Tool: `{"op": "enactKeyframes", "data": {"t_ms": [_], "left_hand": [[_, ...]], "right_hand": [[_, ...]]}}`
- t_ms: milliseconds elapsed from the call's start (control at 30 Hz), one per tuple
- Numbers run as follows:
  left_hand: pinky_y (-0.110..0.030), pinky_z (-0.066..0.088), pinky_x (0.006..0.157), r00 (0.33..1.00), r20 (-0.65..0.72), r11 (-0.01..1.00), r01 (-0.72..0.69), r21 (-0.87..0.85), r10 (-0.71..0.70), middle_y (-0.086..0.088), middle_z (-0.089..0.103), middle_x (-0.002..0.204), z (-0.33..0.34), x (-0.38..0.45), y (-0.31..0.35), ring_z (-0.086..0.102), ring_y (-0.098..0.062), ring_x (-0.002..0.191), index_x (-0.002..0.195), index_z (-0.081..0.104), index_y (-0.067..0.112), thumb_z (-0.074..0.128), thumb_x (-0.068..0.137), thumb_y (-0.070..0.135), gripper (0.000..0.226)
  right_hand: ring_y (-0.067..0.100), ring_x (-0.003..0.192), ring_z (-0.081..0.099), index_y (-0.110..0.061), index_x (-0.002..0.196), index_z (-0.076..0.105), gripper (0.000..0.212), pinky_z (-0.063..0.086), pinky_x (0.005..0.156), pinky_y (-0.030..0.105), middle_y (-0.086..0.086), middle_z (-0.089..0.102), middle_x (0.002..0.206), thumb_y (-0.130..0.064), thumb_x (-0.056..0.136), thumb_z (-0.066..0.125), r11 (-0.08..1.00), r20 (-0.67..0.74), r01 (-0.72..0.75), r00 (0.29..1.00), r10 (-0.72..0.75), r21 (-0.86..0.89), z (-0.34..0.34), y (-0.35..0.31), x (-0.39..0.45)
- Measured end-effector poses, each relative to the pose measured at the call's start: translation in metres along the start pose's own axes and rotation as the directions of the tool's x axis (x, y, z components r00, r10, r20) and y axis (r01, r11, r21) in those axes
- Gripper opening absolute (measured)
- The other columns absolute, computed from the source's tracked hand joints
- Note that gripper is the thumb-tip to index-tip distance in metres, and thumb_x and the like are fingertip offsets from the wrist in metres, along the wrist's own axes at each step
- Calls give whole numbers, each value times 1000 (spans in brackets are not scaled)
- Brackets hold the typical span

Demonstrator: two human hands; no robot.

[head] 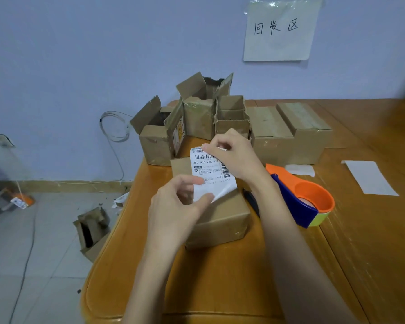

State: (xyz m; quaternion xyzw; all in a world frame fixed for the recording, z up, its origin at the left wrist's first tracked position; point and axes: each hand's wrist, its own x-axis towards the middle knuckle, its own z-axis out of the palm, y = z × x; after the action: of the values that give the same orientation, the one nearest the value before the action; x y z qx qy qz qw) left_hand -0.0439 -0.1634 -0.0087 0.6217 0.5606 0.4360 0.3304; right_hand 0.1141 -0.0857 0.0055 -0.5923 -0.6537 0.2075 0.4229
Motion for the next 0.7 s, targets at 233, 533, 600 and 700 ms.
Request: {"op": "enactKeyframes", "data": {"t_ms": [233,533,600,700], "left_hand": [[-33,47,76,997,-73,988,14,157,-2,19,60,85,5,-7,1,53,-13,93,98,65,36,79,75,32,28],[-27,15,74,996,-26,823,-60,565,90,16,51,101,2,-7,4,29,-10,94,113,57,39,65,83,42,31],[-27,14,75,996,7,802,-75,593,88,16,44,100,3,-7,4,23,-9,94,114,57,41,62,86,43,29],[-24,11,75,995,39,812,-94,576,87,14,40,106,7,-10,4,17,-9,94,113,56,43,60,88,43,26]], "right_hand": [[11,75,45,-33,62,60,27,41,96,51,-7,41,79,-44,85,67,1000,65,-15,998,16,-14,15,4,4],[11,83,44,-28,70,63,22,36,99,47,-11,39,78,-44,83,71,997,80,37,996,-32,-69,24,9,5],[12,87,47,-28,72,63,22,33,101,45,-12,38,80,-47,80,72,993,82,45,996,-36,-111,25,9,5],[14,94,50,-26,80,61,29,34,102,45,-12,41,88,-51,75,75,984,51,53,998,-44,-173,24,12,6]]}}
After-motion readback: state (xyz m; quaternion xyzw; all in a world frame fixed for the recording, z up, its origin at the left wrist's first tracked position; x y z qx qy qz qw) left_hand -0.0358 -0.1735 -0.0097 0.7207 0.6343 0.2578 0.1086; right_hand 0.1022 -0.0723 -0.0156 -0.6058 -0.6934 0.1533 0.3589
